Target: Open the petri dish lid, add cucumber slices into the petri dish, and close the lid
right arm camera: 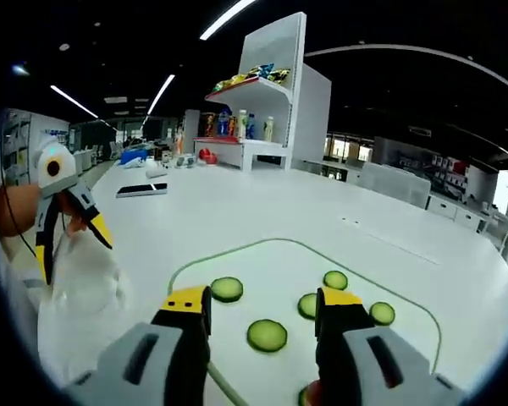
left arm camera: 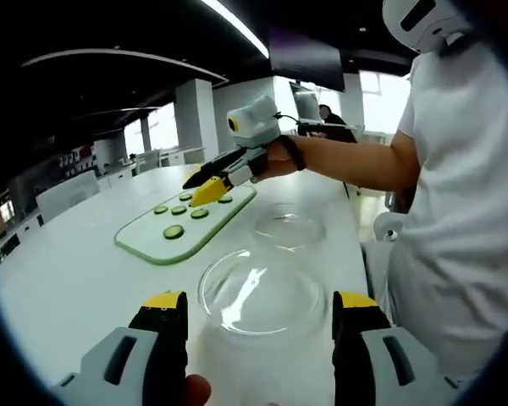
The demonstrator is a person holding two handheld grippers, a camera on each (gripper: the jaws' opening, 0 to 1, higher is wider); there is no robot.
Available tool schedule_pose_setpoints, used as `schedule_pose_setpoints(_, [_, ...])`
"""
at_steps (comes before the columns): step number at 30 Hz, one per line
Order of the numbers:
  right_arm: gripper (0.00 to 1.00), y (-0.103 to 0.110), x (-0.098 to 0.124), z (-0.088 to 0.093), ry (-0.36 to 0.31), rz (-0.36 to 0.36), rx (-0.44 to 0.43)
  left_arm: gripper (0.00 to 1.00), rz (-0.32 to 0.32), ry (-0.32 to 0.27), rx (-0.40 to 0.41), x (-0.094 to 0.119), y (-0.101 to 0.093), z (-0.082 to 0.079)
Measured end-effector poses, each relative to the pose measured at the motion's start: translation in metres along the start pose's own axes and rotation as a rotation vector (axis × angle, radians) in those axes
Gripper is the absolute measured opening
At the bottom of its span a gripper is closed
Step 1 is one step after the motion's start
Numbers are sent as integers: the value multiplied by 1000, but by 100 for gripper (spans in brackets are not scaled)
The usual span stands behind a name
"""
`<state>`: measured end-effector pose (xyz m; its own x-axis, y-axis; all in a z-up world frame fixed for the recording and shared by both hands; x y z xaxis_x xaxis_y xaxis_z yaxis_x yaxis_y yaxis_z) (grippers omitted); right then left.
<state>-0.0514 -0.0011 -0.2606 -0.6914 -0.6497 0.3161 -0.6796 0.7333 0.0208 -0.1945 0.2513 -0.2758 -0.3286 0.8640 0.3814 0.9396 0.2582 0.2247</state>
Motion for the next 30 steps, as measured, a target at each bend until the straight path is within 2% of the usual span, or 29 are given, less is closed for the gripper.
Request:
schedule_pose_setpoints(16, [47,-12,-11,1,42,38,-39,68,-7,-5,-2,6,1,-1])
schedule_pose_setpoints(21, [41,-22,-16,8,76,98,-106,68,-1,-6,-7,4,-1,-1])
schedule_pose_setpoints(24, [39,-25,-18,10,77,106,-115,68,2,-3,-1,3,-1,0])
schedule_pose_setpoints(27, [37,-28,-19,8,65,143,-82,68,4,3,-4,5,-1,2])
schedule_pose_setpoints(30, [36,-32,-21,10,71,147,-114,68,-3,-1,-2,6,0,2])
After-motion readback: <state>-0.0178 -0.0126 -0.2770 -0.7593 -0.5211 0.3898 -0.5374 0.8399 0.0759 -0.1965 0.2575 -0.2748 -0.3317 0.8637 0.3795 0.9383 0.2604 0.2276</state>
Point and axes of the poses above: the point that each gripper's makers call its tool centre point, and the gripper's own axes: x roughly backward along the fingers, y roughly to its left, z roughly out of its underside, the point moved 9 cm from there along x, roughly backward along the fingers, and after that the axes turned 9 degrees about -x, right-handed, at the moved point
